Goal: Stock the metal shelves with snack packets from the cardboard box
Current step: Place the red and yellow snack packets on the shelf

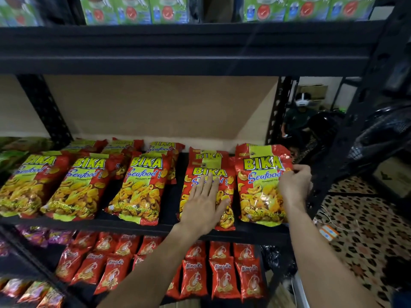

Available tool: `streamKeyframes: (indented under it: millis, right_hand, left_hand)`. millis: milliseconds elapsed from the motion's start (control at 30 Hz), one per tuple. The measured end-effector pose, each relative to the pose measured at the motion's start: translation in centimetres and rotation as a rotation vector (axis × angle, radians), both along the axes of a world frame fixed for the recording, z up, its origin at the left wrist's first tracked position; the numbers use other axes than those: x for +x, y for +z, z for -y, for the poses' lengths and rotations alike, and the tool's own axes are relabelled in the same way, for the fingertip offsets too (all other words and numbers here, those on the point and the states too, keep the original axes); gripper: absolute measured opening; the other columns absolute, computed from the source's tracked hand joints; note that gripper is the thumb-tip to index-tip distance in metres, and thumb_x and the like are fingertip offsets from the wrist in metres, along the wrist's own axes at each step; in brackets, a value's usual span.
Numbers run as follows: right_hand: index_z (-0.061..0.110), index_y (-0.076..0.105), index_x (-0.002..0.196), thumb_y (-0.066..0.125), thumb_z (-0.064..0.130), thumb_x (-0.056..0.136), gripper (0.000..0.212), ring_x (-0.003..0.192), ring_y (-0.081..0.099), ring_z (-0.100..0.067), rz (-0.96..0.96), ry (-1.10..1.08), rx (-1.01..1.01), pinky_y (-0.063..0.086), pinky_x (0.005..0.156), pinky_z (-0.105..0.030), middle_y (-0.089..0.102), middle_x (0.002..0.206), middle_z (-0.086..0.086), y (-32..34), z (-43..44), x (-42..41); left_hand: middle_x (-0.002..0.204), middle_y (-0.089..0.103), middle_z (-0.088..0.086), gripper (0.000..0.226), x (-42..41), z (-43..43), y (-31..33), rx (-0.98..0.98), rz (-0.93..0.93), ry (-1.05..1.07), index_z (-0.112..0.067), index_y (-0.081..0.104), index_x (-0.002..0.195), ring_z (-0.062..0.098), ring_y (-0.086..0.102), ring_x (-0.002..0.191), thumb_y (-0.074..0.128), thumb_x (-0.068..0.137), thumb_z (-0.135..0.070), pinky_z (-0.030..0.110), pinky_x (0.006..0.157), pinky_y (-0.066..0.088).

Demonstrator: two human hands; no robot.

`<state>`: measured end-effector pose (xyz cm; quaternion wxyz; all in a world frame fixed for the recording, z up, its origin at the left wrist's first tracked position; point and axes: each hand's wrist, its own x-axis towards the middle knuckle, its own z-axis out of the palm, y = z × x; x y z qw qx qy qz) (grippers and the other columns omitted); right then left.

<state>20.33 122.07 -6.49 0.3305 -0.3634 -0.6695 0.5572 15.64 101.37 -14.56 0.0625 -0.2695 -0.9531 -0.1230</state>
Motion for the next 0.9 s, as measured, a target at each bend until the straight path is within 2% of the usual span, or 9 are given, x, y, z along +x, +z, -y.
streamKeyframes:
  millis: [67,133,167,200,233,333,533,633,900]
  right_hand:
    - [0.005,0.044,0.134,0.039,-0.001,0.101,0.034,0.071,0.043,-0.012,0.088,0.005,0.026,0.031,0.044,-0.019,0.057,0.115,-0.016,-0.6,0.2,0.2]
    - [0.003,0.04,0.141,0.041,0.0,0.101,0.04,0.083,0.049,-0.018,0.153,0.005,0.081,0.034,0.05,-0.019,0.056,0.124,-0.018,-1.3,0.4,0.2]
    - [0.002,0.037,0.144,0.045,0.004,0.102,0.043,0.098,0.053,-0.023,0.179,0.012,0.119,0.039,0.063,-0.019,0.053,0.133,-0.019,-1.5,0.6,0.1]
    - [0.003,0.036,0.146,0.049,0.011,0.102,0.046,0.115,0.052,-0.028,0.212,0.032,0.179,0.042,0.085,-0.022,0.048,0.141,-0.018,-1.8,0.8,0.2]
    - [0.004,0.035,0.147,0.052,0.019,0.102,0.05,0.13,0.045,-0.031,0.25,0.056,0.26,0.037,0.103,-0.031,0.043,0.147,-0.018,-2.0,1.0,0.2]
    - [0.011,0.037,0.149,0.051,0.036,0.101,0.056,0.148,0.024,-0.03,0.318,0.101,0.602,0.017,0.121,-0.043,0.03,0.158,-0.015,-3.0,1.3,0.2]
    - [0.029,0.019,0.158,0.024,0.06,0.102,0.064,0.154,-0.001,-0.028,0.575,0.378,0.904,-0.005,0.122,-0.051,0.006,0.166,-0.01,-4.2,1.5,0.0]
    - [0.034,0.004,0.159,0.014,0.063,0.1,0.066,0.153,-0.008,-0.03,0.725,0.477,0.911,-0.01,0.119,-0.053,-0.006,0.166,-0.009,-5.0,1.1,0.2]
    - [0.036,-0.001,0.158,0.01,0.065,0.099,0.066,0.152,-0.013,-0.03,0.821,0.55,0.93,-0.011,0.119,-0.051,-0.016,0.164,-0.008,-5.3,1.2,0.2]
  left_hand:
    - [0.158,-0.022,-0.003,0.074,0.0,0.1,-0.3,-0.005,-0.03,0.027,-0.02,-0.006,0.156,0.019,-0.023,0.148,0.008,0.098,-0.064,0.035,0.12,-0.011]
    - [0.159,-0.021,-0.002,0.075,-0.1,0.2,-0.3,-0.015,-0.038,0.036,-0.021,-0.007,0.156,0.019,-0.023,0.147,0.007,0.097,-0.064,0.034,0.117,-0.012]
    - [0.16,-0.02,-0.001,0.075,-0.1,0.2,-0.3,-0.014,-0.038,0.032,-0.021,-0.008,0.156,0.019,-0.024,0.147,0.006,0.096,-0.065,0.034,0.117,-0.013]
    - [0.161,-0.019,-0.001,0.076,-0.2,0.3,-0.3,-0.012,-0.037,0.026,-0.021,-0.009,0.156,0.019,-0.024,0.147,0.005,0.095,-0.065,0.034,0.118,-0.013]
    - [0.162,-0.018,0.0,0.077,-0.3,0.4,-0.3,-0.007,-0.035,0.025,-0.022,-0.01,0.156,0.018,-0.023,0.147,0.004,0.094,-0.066,0.034,0.119,-0.013]
    - [0.162,-0.016,0.0,0.08,-0.4,0.4,0.0,0.002,-0.028,0.033,-0.022,-0.009,0.156,0.018,-0.022,0.148,-0.001,0.092,-0.068,0.038,0.122,-0.01]
    - [0.163,-0.014,0.001,0.079,-0.9,0.2,0.3,-0.076,-0.086,0.049,-0.022,-0.005,0.157,0.021,-0.02,0.148,0.002,0.094,-0.069,0.041,0.122,-0.01]
    - [0.163,-0.014,0.001,0.082,-1.4,0.3,-0.1,-0.106,-0.103,0.062,-0.025,-0.006,0.156,0.022,-0.022,0.148,-0.001,0.091,-0.074,0.044,0.122,-0.01]
    - [0.16,-0.022,0.001,0.08,-1.4,0.2,-0.5,-0.065,-0.071,0.106,-0.033,-0.013,0.154,0.022,-0.023,0.147,0.002,0.089,-0.078,0.049,0.122,-0.005]
